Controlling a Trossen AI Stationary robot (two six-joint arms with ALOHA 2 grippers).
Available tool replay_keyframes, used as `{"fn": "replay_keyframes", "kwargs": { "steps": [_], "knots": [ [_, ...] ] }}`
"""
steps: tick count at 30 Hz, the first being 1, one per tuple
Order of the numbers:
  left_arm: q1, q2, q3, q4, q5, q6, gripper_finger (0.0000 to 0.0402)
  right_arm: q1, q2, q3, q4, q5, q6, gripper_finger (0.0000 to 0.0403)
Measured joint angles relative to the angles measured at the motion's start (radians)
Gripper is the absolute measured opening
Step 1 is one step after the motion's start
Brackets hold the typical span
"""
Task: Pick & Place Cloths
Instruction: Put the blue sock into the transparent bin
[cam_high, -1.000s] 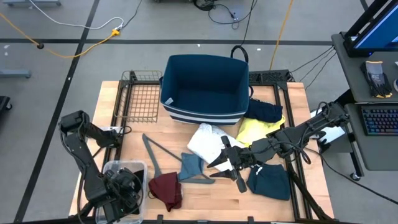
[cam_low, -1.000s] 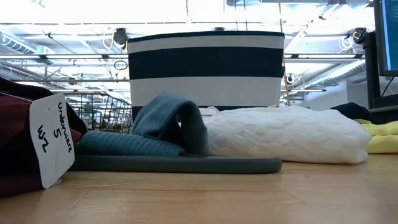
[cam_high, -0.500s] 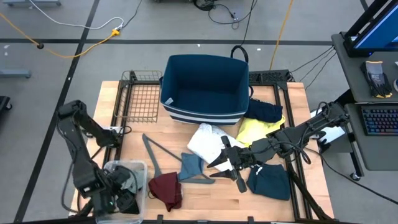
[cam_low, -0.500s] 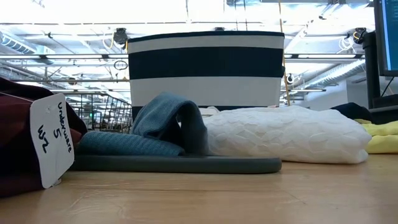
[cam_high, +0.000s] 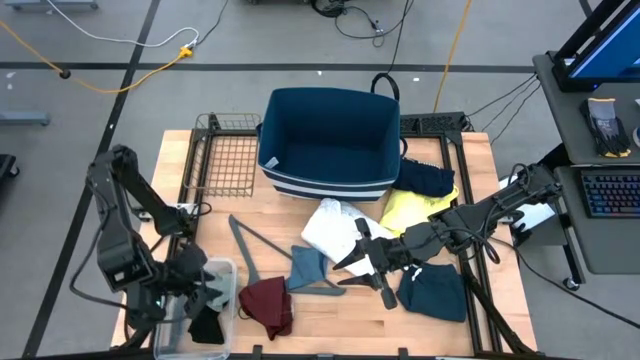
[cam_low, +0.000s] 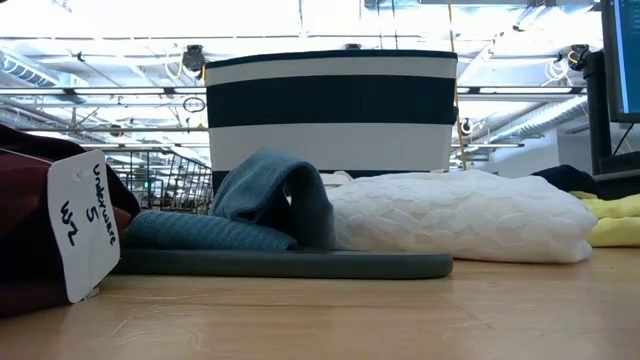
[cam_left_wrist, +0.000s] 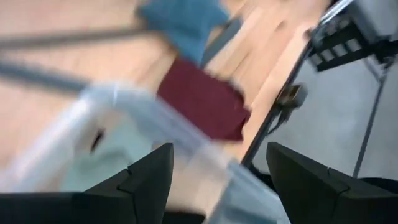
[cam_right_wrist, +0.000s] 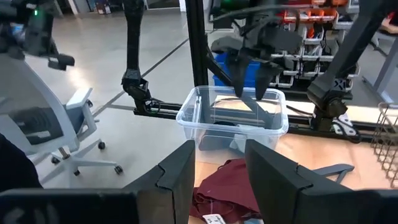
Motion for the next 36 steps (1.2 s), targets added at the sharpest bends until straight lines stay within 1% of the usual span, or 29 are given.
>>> {"fn": "replay_keyframes", "kwargs": {
  "steps": [4,8,10,12,14,17,24,28,36],
  "knots": [
    [0.0,-0.013,0.0,0.001,-0.132,0.192,0.0261,0.0,0.0,0.0,0.0,0.0,0.002,0.0132],
    [0.0,-0.031,0.0,0.005,-0.312,0.315,0.0257,0.0,0.0,0.0,0.0,0.0,0.004,0.0132],
    [-0.001,-0.037,0.0,0.022,-0.386,0.38,0.0258,0.0,0.001,0.0,0.0,0.003,0.008,0.0132],
    [-0.007,-0.046,0.0,0.033,-0.442,0.433,0.0259,0.0,0.001,0.0,0.0,0.022,0.023,0.0132],
    [-0.017,-0.056,0.001,0.035,-0.472,0.457,0.0259,0.0,0.005,0.0,0.002,0.048,0.034,0.0132],
    [-0.034,-0.071,0.001,0.034,-0.48,0.466,0.0255,0.0,0.02,0.0,0.005,0.082,0.031,0.0132],
    [-0.072,-0.086,0.001,0.036,-0.479,0.465,0.0248,-0.001,0.077,0.0,0.035,0.082,0.036,0.0134],
    [-0.07,-0.087,-0.018,0.07,-0.456,0.469,0.0248,-0.007,0.105,0.0,0.03,0.082,0.082,0.0139],
    [-0.028,-0.086,-0.144,0.364,-0.386,0.622,0.0248,-0.017,0.166,0.0,0.022,0.105,0.134,0.0142]
  ]
}}
